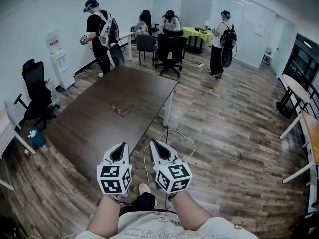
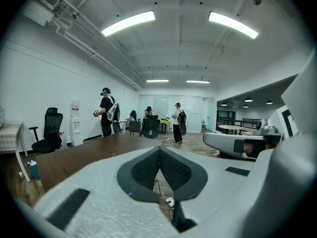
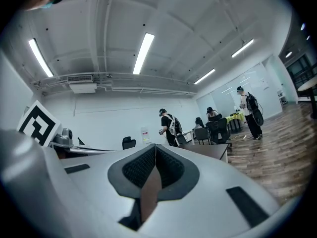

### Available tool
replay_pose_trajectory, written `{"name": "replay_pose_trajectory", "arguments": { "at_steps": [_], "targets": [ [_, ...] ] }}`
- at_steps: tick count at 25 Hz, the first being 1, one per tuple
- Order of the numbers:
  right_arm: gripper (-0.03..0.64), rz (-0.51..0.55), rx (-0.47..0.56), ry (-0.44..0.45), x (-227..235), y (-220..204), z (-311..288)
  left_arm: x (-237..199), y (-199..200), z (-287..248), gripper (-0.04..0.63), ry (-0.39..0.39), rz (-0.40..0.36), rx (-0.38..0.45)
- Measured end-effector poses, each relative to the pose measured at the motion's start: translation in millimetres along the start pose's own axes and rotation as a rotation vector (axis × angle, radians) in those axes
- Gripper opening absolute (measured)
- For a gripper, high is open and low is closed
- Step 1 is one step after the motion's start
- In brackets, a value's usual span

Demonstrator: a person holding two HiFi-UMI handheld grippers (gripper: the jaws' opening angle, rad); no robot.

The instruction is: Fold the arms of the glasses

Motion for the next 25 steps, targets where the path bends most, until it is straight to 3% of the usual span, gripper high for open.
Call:
{"name": "replay_pose_trajectory", "arguments": {
  "at_steps": [17, 25],
  "targets": [
    [0.015, 0.026, -0.024, -0.047, 67.4, -11.1, -51.7, -8.3, -22.9, -97.9, 0.014, -0.065, 0.043, -0.022],
    [0.015, 0.025, -0.045, -0.038, 101.9, -13.7, -105.8, -22.7, -12.0, -158.7, 0.014, -0.065, 0.034, -0.018]
  ]
}}
Point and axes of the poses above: the fingertips, and each gripper's own axes: z backward along the fingers, x to its right, y out of its top, the point moved 8 cm from there along z, backward along the fingers, and after that the axes turned 10 degrees about x, right-handed, at the moved point
